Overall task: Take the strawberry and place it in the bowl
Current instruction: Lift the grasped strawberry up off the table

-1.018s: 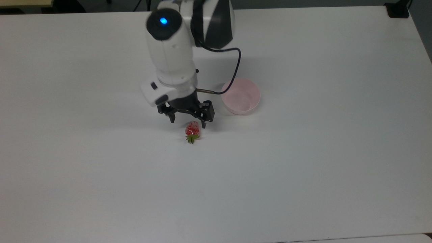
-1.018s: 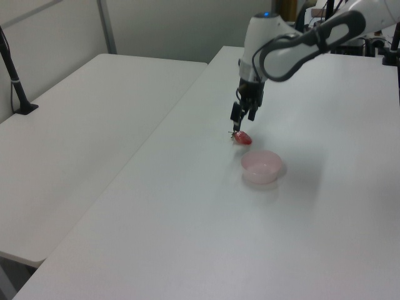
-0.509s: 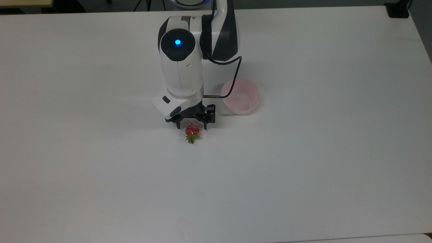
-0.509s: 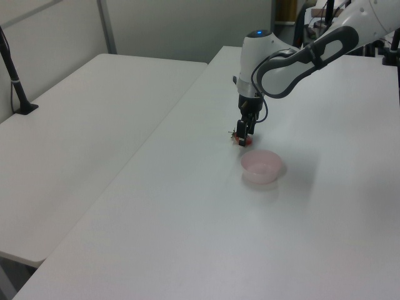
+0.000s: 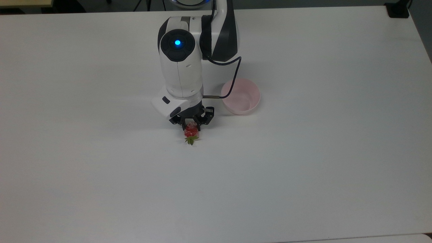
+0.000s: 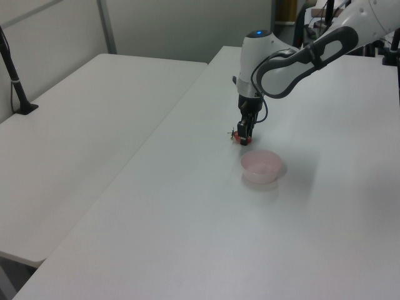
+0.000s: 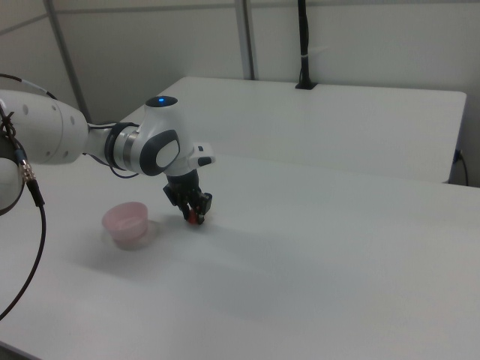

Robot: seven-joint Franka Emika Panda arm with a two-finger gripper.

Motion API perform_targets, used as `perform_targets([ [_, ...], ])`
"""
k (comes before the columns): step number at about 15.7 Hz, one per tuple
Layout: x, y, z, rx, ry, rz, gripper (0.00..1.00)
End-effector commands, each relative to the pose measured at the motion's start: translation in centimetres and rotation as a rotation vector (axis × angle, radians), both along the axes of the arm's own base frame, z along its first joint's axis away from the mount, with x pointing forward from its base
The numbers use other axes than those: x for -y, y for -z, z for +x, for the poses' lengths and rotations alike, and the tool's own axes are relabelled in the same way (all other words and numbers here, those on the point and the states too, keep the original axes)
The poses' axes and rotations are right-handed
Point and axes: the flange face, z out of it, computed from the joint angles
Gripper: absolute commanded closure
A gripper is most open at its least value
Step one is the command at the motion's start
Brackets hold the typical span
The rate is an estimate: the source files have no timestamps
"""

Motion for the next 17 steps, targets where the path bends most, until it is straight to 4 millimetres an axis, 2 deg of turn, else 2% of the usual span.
perform_targets([
  [1, 0.0, -0.4, 0.0, 0.002, -0.020, -0.011, 0.66],
  [3, 0.0, -0.6, 0.0, 0.006, -0.020, -0.010, 0.67],
  [6, 0.6, -3.0, 0.4, 0.034, -0.007, -0.006, 0.66],
  [12, 1.5, -10.7, -1.5, 0.030, -0.021, 0.017, 0.66],
  [14, 0.6, -12.7, -2.7, 0.004, -0.053, 0.018, 0.66],
  [17, -3.3, -12.5, -4.0, -0.071, -0.125, 0.007, 0.66],
])
